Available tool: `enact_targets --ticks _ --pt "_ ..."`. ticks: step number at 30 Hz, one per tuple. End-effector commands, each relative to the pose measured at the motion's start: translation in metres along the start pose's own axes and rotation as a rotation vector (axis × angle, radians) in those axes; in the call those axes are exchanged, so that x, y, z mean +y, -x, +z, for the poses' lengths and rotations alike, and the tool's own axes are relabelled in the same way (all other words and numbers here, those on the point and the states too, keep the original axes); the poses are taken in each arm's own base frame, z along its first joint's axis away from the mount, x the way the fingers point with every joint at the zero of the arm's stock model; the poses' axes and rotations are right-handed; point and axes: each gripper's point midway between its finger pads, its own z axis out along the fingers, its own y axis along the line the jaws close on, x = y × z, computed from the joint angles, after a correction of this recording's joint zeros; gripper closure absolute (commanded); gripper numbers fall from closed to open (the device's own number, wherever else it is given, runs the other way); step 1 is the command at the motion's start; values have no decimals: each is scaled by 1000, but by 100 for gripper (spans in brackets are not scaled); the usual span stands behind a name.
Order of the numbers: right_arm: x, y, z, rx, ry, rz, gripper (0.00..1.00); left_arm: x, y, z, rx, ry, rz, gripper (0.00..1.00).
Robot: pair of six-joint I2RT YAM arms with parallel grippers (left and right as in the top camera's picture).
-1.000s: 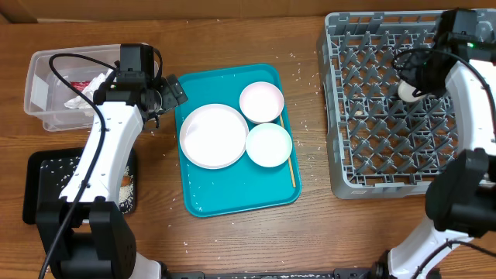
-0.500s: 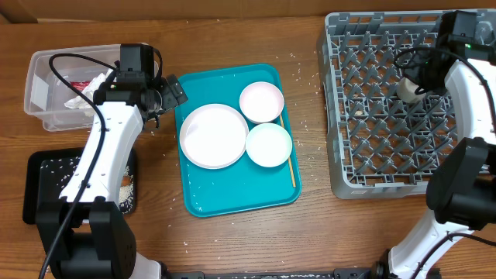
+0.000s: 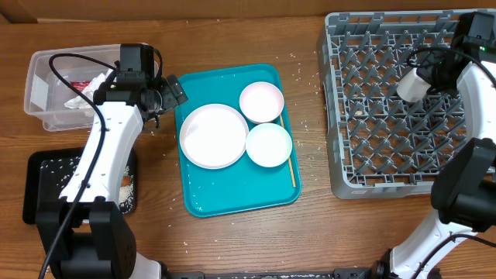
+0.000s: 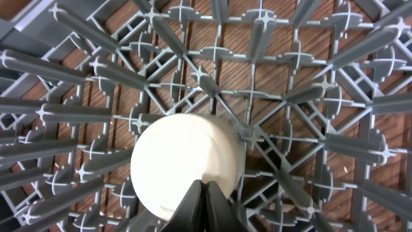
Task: Sort waste into correct bins and load items into the dishwasher
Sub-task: 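Release the cup and move the right gripper back to the teal tray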
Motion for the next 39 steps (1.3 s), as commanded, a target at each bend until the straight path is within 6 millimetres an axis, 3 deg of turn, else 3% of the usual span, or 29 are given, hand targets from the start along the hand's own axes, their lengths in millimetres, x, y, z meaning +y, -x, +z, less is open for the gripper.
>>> enact_targets --ticks 1,6,9,11,16,18,19,21,26,28,32,39 --pt "-3 2 0 -1 -11 -3 96 -6 11 -15 -49 -18 -19 0" --pt "0 6 -20 -18 7 9 96 -6 11 -15 -49 -18 -19 0" --pt "23 10 -53 -51 118 -7 95 -6 11 -15 -49 -18 -19 0" --pt "48 5 -79 -54 233 -42 87 -6 11 -15 -49 -18 -19 0" --pt "129 -33 -144 0 582 -212 65 -6 11 -15 -49 -18 -19 0" --pt "159 -57 -159 53 687 -268 31 -6 11 -15 -49 -18 -19 0" --pt "171 -68 -162 76 715 -293 21 -6 11 -15 -49 -18 -19 0" --pt "193 -93 -163 117 731 -351 11 -6 11 -15 -49 -18 -19 0" --pt "238 -164 -159 243 763 -476 9 -6 11 -15 -49 -18 -19 0" --pt "253 -211 -151 335 727 -506 3 -6 11 -15 -49 -18 -19 0" --pt "250 -269 -126 361 445 -466 0 -6 11 -15 -49 -18 -19 0" --pt "257 -339 -113 306 289 -593 0 -6 11 -15 -49 -18 -19 0"
